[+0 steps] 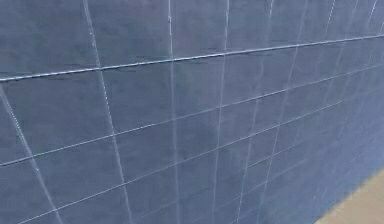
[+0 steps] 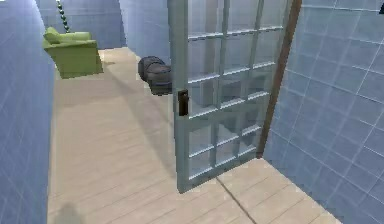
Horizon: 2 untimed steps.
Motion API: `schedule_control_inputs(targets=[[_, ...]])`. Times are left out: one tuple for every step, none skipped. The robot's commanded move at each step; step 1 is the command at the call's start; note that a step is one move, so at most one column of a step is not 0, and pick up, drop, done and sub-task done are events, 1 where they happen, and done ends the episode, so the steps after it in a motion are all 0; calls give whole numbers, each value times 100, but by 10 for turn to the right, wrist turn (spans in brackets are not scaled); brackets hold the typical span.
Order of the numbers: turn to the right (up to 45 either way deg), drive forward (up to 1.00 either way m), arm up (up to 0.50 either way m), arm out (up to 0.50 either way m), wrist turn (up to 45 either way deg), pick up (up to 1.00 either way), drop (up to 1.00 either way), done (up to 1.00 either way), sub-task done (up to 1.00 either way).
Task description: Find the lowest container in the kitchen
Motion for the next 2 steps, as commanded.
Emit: schedule_control_inputs(targets=[[450, 0, 0, 0, 0, 0, 0, 0, 0], [450, 0, 0, 0, 0, 0, 0, 0, 0]])
